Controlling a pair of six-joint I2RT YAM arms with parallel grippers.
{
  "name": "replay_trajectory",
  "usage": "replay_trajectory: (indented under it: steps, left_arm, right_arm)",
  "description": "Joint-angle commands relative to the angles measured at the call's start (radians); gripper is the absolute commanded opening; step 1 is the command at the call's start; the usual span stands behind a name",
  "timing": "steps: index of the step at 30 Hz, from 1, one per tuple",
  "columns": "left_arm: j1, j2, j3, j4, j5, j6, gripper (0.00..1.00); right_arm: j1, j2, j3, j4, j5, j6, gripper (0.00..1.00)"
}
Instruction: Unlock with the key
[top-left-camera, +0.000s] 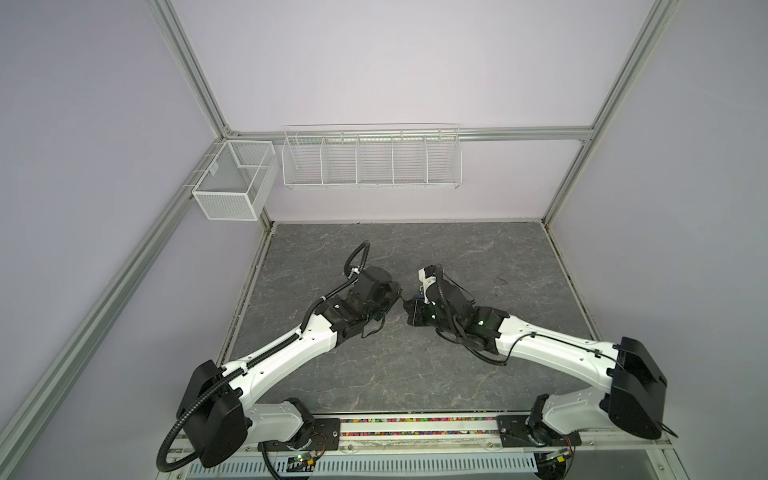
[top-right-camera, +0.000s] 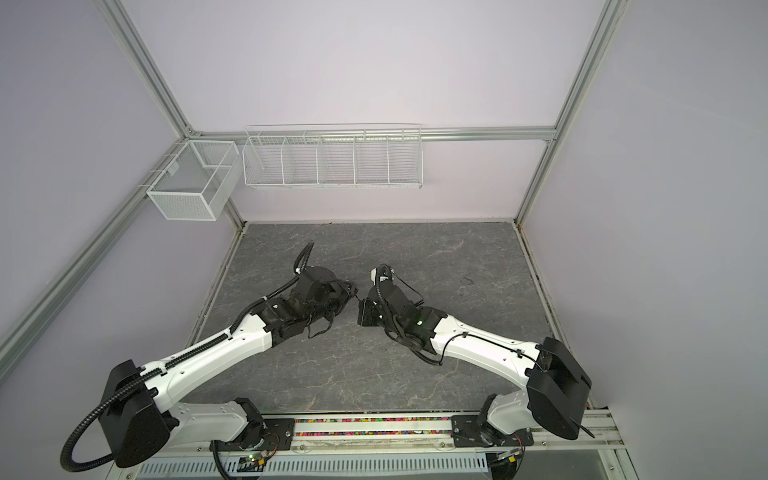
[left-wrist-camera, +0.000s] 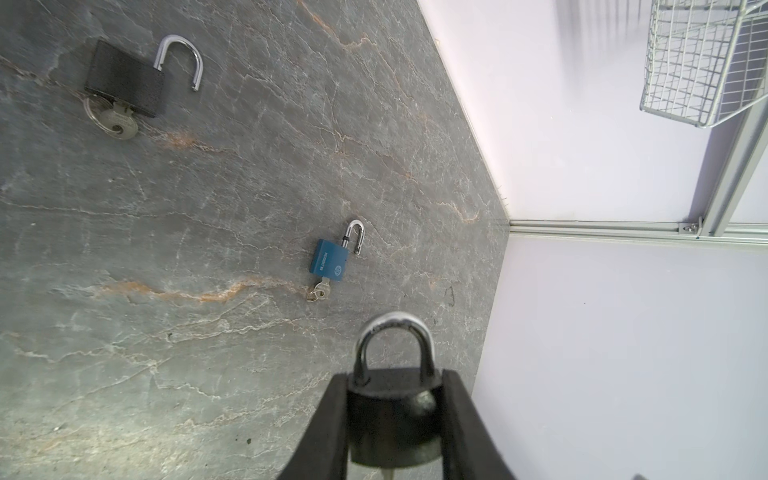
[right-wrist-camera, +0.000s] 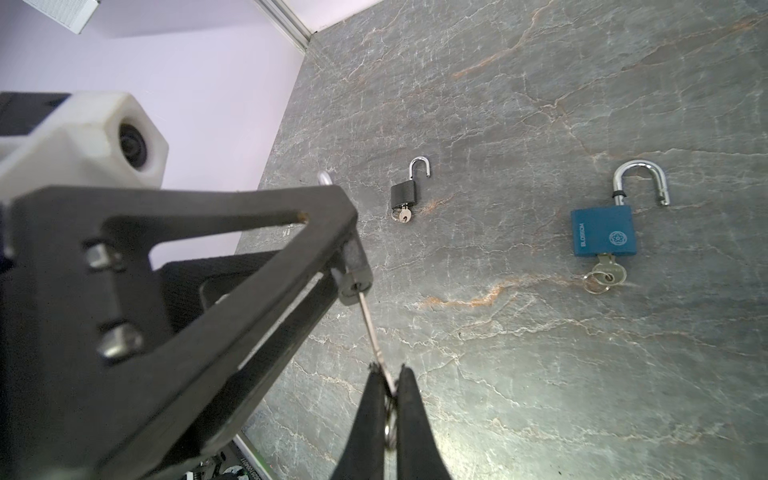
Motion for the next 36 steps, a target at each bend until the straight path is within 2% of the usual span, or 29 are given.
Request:
replay_trajectory:
  steps: [1,10,25,30,33,36]
  left_arm:
    - [0.002,-0.007,-0.012,0.017,0.009,-0.017,0.0]
    - [0.0,-0.001,-0.009,0.032,0.01,-0.022,0.0]
    - [0.001,0.012,0.008,0.019,0.017,-0.024,0.0]
    - [-0.001,0.017,0.027,-0.033,0.02,0.018,0.0]
    - [-0.001,0.014,0.029,-0.053,0.022,0.033,0.0]
    - [-0.006,0.01,0.029,-0.06,0.022,0.045,0.0]
  right_arm:
    - [-0.01,-0.011,0.033,-0.014,0.02,0.025,0.07]
    - [-0.017,0.002,0.041,0.022,-0.042,0.03,0.06]
    - [-0.014,0.027,0.07,0.007,-0.059,0.049,0.06]
    - [-0.049,0.03,0.093,0.052,-0.179,0.1,0.07]
    - [-0.063,0.014,0.099,0.061,-0.19,0.12,0.06]
    - [-0.084,0.011,0.112,0.108,-0.252,0.141,0.06]
